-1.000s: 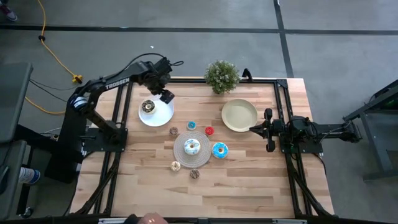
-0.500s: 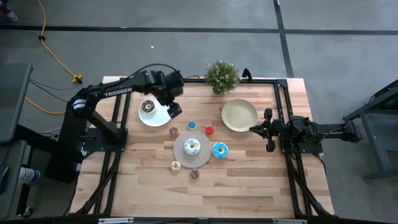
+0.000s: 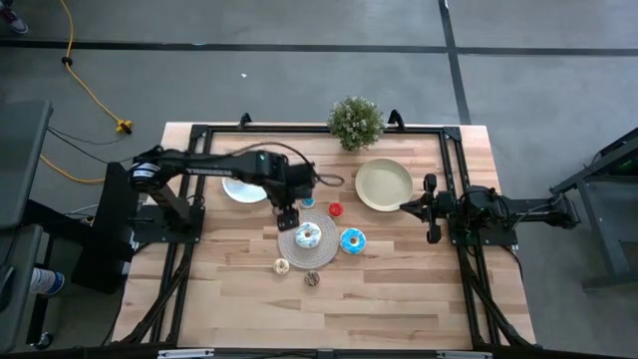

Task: Pick & Place donuts
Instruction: Put the large white donut on the white plate

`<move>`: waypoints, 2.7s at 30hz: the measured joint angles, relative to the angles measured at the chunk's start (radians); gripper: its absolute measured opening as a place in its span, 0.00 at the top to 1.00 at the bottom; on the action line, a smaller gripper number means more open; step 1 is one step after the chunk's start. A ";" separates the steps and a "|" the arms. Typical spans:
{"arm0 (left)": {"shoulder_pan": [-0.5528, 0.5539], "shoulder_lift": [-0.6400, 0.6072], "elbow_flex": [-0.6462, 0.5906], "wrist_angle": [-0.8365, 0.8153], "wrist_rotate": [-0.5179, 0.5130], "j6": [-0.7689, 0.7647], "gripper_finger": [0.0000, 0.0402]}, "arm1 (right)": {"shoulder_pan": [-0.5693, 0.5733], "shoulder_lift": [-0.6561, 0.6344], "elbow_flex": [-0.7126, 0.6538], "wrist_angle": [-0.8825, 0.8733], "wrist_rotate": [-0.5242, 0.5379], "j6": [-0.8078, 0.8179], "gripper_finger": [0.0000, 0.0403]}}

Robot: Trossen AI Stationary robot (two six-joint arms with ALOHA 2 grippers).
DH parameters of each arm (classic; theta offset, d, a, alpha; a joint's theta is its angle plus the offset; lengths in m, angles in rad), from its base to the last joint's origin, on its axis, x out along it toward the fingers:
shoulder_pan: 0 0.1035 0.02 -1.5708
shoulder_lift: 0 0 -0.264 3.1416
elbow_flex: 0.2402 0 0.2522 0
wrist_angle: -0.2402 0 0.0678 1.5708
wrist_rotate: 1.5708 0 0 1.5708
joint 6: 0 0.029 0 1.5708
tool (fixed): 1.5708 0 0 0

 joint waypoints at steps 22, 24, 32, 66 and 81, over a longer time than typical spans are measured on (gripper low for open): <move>-0.141 0.149 0.000 0.102 -0.051 0.516 0.38 | 0.000 0.000 0.000 0.000 0.000 0.000 0.97; -0.145 0.149 -0.002 0.097 -0.054 0.536 0.38 | 0.000 0.000 0.000 0.000 0.000 0.000 0.97; -0.175 0.199 0.000 0.146 -0.065 0.538 0.38 | 0.000 0.000 0.000 0.000 0.000 0.000 0.97; -0.200 0.269 0.001 0.208 -0.119 0.347 0.38 | 0.000 0.006 0.000 0.000 0.000 0.000 0.97; -0.200 0.298 -0.001 0.216 -0.133 0.292 0.38 | 0.000 0.006 0.000 0.001 0.000 0.000 0.97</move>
